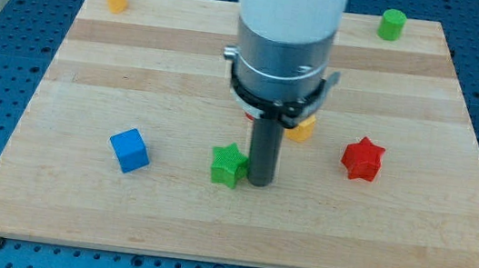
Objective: Slide the green star to the center left
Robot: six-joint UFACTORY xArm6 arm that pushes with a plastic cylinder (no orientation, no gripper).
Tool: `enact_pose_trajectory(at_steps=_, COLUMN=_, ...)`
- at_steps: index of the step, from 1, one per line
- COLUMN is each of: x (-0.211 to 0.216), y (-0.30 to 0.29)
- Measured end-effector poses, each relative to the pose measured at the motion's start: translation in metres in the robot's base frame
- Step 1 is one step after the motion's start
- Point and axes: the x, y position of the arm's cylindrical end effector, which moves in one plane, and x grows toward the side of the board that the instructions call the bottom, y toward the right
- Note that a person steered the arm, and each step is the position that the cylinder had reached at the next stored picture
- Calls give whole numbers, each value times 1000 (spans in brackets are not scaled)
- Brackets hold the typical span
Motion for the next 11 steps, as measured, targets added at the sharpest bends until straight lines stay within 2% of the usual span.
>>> enact_pose_trajectory(at_steps=2, x=4, y=-19)
enact_pose_trajectory(at_steps=4, x=-6, y=-67)
enact_pose_trajectory(at_steps=7, x=-62, y=-126)
enact_pose_trajectory(at_steps=10, x=-74, y=-192)
enact_pose_trajectory(at_steps=11, x=-93, y=-195)
